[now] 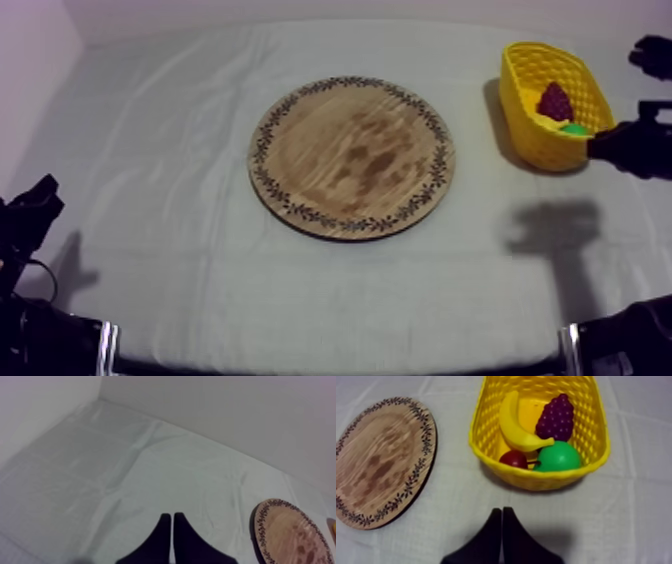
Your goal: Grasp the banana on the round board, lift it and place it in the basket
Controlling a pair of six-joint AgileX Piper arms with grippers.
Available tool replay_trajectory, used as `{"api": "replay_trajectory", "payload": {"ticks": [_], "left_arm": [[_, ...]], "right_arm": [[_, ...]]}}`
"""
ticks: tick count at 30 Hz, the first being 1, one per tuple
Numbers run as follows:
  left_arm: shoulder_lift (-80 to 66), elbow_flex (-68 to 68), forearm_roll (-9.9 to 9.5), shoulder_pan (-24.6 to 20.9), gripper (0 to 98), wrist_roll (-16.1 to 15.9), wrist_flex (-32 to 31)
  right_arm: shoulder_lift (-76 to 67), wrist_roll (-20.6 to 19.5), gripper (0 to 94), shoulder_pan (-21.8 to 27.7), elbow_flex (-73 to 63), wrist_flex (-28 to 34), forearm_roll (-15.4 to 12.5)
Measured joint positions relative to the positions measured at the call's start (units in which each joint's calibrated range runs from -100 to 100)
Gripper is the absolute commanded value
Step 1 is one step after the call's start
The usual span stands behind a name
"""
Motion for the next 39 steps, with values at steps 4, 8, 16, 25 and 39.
{"api": "replay_trajectory", "payload": {"ticks": [4, 8, 16, 25, 39], "left_arm": [[0.0, 0.0, 0.0, 0.0, 0.1, 0.0, 0.0], [0.0, 0.0, 0.0, 0.0, 0.1, 0.0, 0.0], [0.0, 0.0, 0.0, 0.0, 0.1, 0.0, 0.0], [0.0, 0.0, 0.0, 0.0, 0.1, 0.0, 0.0], [0.0, 0.0, 0.0, 0.0, 0.1, 0.0, 0.0]], "right_arm": [[-8.5, -1.6, 0.7, -1.4, 7.8, -5.7, 2.3], [-17.1, -1.1, 0.7, -2.7, 16.1, -9.0, 1.7], [-34.8, 1.4, 0.7, -4.2, 22.9, -0.1, -0.2], [-44.4, -2.2, 0.7, -2.1, 22.8, 3.0, 0.7], [-44.5, 4.4, 0.7, -1.6, 23.3, 0.3, 1.0]]}}
